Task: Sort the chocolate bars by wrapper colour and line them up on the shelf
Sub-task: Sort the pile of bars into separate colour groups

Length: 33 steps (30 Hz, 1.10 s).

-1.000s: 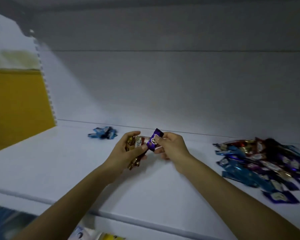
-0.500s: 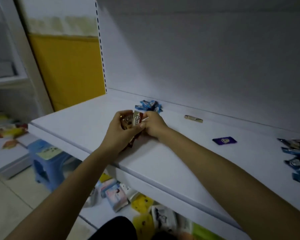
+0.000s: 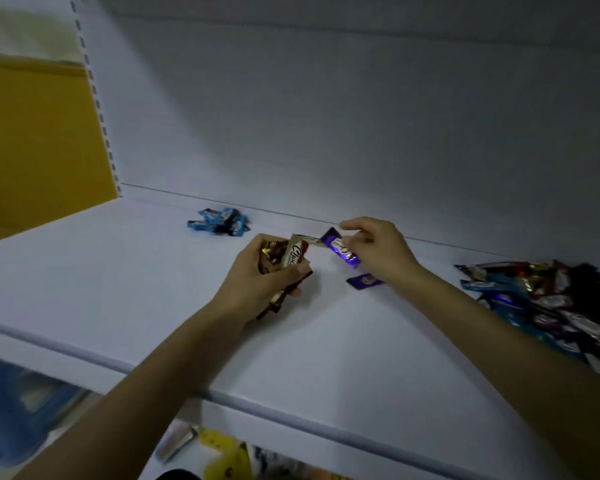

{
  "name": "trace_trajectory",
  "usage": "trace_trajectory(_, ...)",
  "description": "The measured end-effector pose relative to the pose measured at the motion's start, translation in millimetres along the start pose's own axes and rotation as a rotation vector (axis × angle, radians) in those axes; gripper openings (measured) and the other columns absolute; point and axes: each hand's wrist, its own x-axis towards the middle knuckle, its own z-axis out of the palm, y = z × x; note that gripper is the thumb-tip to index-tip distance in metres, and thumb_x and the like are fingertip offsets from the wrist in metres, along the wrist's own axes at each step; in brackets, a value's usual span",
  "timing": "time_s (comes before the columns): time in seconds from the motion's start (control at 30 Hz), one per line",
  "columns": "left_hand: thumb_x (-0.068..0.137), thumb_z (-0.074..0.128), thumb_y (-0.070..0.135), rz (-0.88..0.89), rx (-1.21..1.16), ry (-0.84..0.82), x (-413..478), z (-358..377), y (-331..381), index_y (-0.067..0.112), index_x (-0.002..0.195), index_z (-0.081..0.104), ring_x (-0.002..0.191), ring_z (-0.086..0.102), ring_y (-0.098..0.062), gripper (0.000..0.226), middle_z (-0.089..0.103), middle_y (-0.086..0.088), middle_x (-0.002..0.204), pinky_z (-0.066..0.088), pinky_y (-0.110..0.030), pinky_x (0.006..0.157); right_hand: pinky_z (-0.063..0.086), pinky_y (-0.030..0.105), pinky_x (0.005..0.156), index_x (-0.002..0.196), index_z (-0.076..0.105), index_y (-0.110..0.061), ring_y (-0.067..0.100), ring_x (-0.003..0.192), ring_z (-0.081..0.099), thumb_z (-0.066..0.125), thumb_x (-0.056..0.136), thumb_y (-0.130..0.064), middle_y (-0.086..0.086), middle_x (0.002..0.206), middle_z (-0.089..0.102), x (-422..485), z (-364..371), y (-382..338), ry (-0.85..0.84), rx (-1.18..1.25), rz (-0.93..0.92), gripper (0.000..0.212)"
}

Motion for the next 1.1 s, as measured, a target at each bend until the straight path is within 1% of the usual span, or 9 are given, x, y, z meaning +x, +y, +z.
trace_trajectory(0.13, 0.081, 0.075, 0.017, 0.053, 0.166, -0.115, 0.9, 17.6, -7.7, 0.028, 0.104, 0.058, 0.059, 0.065, -0.010, 0.031, 0.070, 0.006, 0.088, 0.048, -0.023, 0.044, 0.048, 0.029, 0.068, 0.086, 0.068, -0.023, 0.020, 0.077, 0.063, 0.063, 0.087, -0.013, 0.006, 0.087, 0.070, -11.4, -38.5, 42.6, 0.112, -0.058, 0.089, 0.012)
trace_trajectory(0.3, 0.081, 0.074, 0.011, 0.123, 0.204, -0.130, -2.5, 16.5, -10.9, 0.028, 0.106, 0.057, 0.065, 0.068, -0.011, 0.035, 0.070, 0.003, 0.096, 0.052, -0.022, 0.049, 0.036, 0.028, 0.088, 0.104, 0.069, -0.021, 0.017, 0.104, 0.052, 0.060, 0.090, -0.019, -0.001, 0.103, 0.061, -27.3, -33.3, 60.2, 0.146, -0.516, -0.132, 0.017)
trace_trajectory(0.37, 0.082, 0.073, 0.009, 0.134, 0.236, -0.177, -4.0, 18.1, -11.2, 0.030, 0.106, 0.057, 0.061, 0.065, -0.008, 0.037, 0.069, 0.004, 0.095, 0.048, -0.016, 0.048, 0.035, 0.023, 0.084, 0.110, 0.067, -0.022, 0.011, 0.099, 0.052, 0.058, 0.092, -0.024, -0.004, 0.106, 0.058, -33.1, -25.7, 41.3, 0.137, -0.310, -0.209, 0.020)
trace_trajectory(0.47, 0.081, 0.071, 0.003, 0.170, 0.206, -0.187, -4.1, 17.9, -12.3, 0.028, 0.107, 0.057, 0.057, 0.062, -0.006, 0.038, 0.070, 0.005, 0.092, 0.045, -0.014, 0.046, 0.048, 0.014, 0.070, 0.115, 0.065, -0.019, 0.007, 0.080, 0.066, 0.055, 0.094, -0.024, -0.002, 0.099, 0.068, -41.6, -6.5, 10.8, -0.198, 0.202, -0.134, 0.023)
trace_trajectory(0.53, 0.081, 0.071, 0.001, 0.179, 0.196, -0.180, -2.7, 16.7, -12.8, 0.026, 0.107, 0.058, 0.057, 0.063, -0.008, 0.038, 0.069, 0.010, 0.086, 0.044, -0.014, 0.044, 0.050, 0.015, 0.069, 0.100, 0.070, -0.016, 0.005, 0.075, 0.067, 0.057, 0.094, -0.019, 0.000, 0.088, 0.071, -41.3, 0.7, 3.1, -0.273, 0.235, -0.161, 0.015)
trace_trajectory(0.63, 0.081, 0.070, 0.002, 0.177, 0.244, -0.221, 1.9, 11.4, -9.8, 0.031, 0.108, 0.056, 0.058, 0.063, -0.004, 0.042, 0.069, 0.014, 0.085, 0.046, -0.015, 0.047, 0.044, 0.011, 0.058, 0.080, 0.067, -0.020, 0.002, 0.065, 0.065, 0.057, 0.094, -0.017, -0.007, 0.073, 0.069, -34.3, 3.0, -1.9, -0.205, 0.242, -0.156, 0.017)
trace_trajectory(0.77, 0.081, 0.070, 0.007, 0.196, 0.424, -0.149, 8.2, -2.6, -15.4, 0.037, 0.110, 0.050, 0.077, 0.066, -0.006, 0.046, 0.068, 0.012, 0.095, 0.055, -0.025, 0.069, 0.046, 0.021, 0.056, 0.073, 0.063, -0.022, 0.005, 0.054, 0.060, 0.055, 0.095, -0.021, -0.011, 0.063, 0.065, -24.4, 19.2, -1.9, -0.149, 0.260, -0.103, 0.023)
trace_trajectory(0.9, 0.081, 0.075, 0.023, 0.057, 0.215, 0.082, 15.3, -13.4, -22.6, 0.034, 0.106, 0.054, 0.057, 0.065, -0.007, 0.035, 0.068, 0.005, 0.086, 0.045, -0.017, 0.046, 0.043, 0.025, 0.052, 0.073, 0.064, -0.014, 0.005, 0.044, 0.053, 0.055, 0.095, -0.022, -0.007, 0.054, 0.063, 7.3, 27.9, -3.7, 0.019, 0.334, 0.029, 0.024)
trace_trajectory(1.1, 0.075, 0.080, 0.029, 0.068, 0.221, 0.093, 24.5, -12.3, -25.4, 0.028, 0.092, 0.057, 0.053, 0.064, -0.009, 0.029, 0.069, 0.010, 0.074, 0.044, -0.016, 0.045, 0.050, 0.026, 0.050, 0.074, 0.064, -0.018, 0.011, 0.045, 0.059, 0.060, 0.090, -0.024, 0.003, 0.066, 0.069, 53.0, 42.2, 11.0, 0.129, 0.119, 0.137, 0.018)
